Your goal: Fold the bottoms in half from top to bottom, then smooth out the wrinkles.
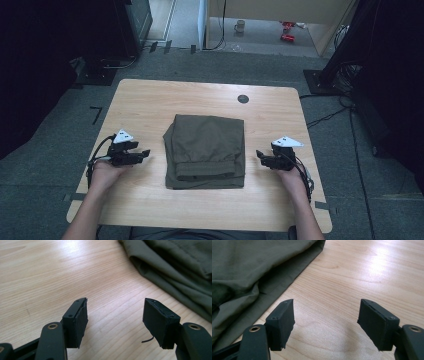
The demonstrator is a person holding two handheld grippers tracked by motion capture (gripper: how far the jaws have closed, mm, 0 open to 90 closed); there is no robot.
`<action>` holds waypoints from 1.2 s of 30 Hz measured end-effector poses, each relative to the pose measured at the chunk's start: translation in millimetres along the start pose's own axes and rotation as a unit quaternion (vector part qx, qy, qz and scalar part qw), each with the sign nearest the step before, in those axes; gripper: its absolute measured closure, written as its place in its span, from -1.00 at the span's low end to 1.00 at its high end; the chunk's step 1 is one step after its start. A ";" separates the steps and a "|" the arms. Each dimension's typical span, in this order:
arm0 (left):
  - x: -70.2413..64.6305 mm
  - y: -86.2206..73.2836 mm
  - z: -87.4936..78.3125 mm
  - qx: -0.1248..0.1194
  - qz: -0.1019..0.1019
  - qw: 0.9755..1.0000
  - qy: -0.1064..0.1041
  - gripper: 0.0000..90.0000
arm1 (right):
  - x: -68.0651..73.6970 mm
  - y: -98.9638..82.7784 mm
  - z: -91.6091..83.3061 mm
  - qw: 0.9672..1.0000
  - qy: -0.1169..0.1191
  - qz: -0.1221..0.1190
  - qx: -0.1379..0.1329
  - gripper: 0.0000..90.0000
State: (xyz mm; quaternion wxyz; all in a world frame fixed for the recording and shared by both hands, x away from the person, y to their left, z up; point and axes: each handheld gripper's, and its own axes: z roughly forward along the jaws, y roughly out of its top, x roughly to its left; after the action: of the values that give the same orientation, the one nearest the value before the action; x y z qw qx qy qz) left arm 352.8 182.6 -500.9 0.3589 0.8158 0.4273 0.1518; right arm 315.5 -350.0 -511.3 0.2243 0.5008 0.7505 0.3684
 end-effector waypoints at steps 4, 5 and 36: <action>4.6 -3.6 2.3 0.005 -0.006 1.000 0.010 -0.15 | -3.2 -2.0 2.7 1.000 0.003 0.011 0.007 -0.39; 5.2 -4.2 2.7 0.006 -0.010 1.000 0.012 -0.15 | -4.0 -2.3 2.9 1.000 0.005 0.013 0.007 -0.40; 13.9 -15.1 6.3 -0.020 -0.005 0.999 0.050 -0.43 | -14.7 -7.6 11.0 0.999 -0.027 0.021 0.036 -0.79</action>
State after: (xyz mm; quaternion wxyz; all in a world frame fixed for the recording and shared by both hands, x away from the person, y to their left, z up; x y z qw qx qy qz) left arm 355.6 196.7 -516.9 0.3540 0.7978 0.4457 0.1989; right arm 324.7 -361.6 -524.5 0.2187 0.5341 0.7461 0.3322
